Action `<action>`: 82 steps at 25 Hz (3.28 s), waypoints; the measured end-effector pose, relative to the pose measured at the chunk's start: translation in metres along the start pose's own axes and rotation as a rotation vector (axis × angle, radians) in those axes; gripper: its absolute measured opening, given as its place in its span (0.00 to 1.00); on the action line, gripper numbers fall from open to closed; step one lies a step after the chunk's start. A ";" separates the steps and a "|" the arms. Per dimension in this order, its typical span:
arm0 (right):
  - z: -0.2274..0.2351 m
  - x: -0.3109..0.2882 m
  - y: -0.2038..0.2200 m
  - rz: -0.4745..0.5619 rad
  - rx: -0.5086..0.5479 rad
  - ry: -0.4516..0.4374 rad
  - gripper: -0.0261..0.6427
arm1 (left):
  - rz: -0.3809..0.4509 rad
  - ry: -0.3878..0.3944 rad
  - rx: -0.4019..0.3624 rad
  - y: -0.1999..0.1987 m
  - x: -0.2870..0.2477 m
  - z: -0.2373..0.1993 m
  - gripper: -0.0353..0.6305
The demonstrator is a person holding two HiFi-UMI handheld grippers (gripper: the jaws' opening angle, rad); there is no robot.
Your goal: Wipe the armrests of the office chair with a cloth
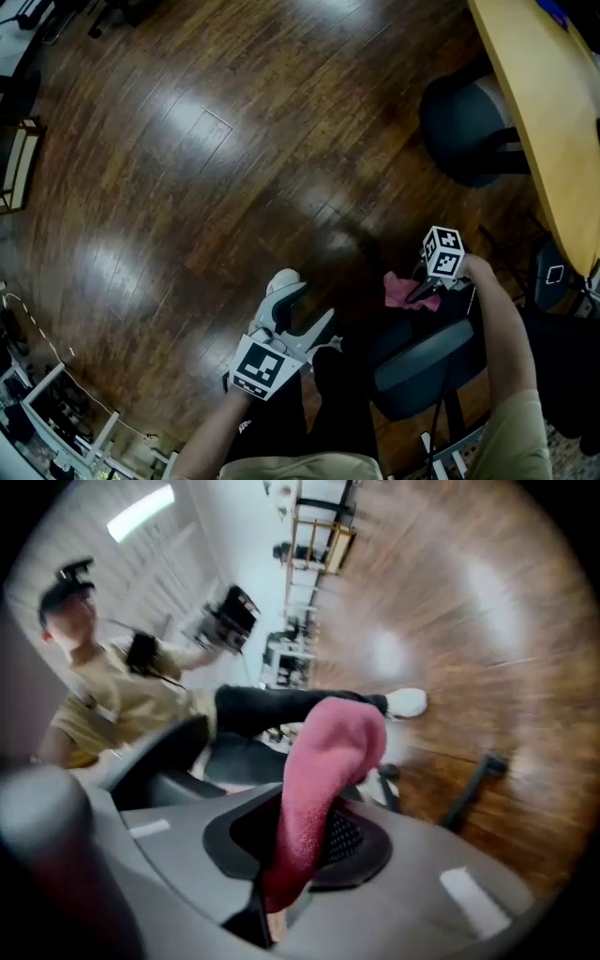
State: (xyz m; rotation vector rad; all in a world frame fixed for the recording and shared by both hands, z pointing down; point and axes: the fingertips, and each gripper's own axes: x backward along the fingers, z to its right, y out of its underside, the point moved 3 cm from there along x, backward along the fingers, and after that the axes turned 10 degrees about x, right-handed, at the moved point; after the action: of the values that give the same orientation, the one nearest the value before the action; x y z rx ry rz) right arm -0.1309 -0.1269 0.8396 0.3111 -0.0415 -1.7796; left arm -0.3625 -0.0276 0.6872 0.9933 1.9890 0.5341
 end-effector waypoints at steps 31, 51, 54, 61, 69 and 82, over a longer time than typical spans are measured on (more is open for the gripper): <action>-0.021 0.026 0.017 0.232 -0.003 -0.135 0.20 | 0.046 0.018 0.117 -0.018 -0.018 0.003 0.35; -0.077 0.173 -0.041 0.422 0.356 1.092 0.14 | 0.006 0.115 -0.032 -0.048 -0.018 0.065 0.35; -0.148 0.204 -0.041 0.615 0.372 1.270 0.14 | 0.040 0.141 -0.046 -0.075 -0.015 0.086 0.35; -0.298 0.168 -0.043 1.051 0.322 1.562 0.14 | 0.089 0.240 -0.125 -0.128 0.011 0.142 0.35; -0.434 0.067 -0.040 1.345 0.217 1.706 0.14 | 0.128 0.378 -0.229 -0.176 0.048 0.249 0.35; -0.591 -0.034 0.036 1.520 0.080 2.190 0.14 | 0.194 0.674 -0.467 -0.177 0.101 0.454 0.41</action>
State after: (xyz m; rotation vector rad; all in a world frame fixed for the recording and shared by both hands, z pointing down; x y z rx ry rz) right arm 0.0473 -0.0203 0.2838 1.5337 0.9148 0.6282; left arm -0.1018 -0.0482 0.2634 0.7639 2.1731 1.5228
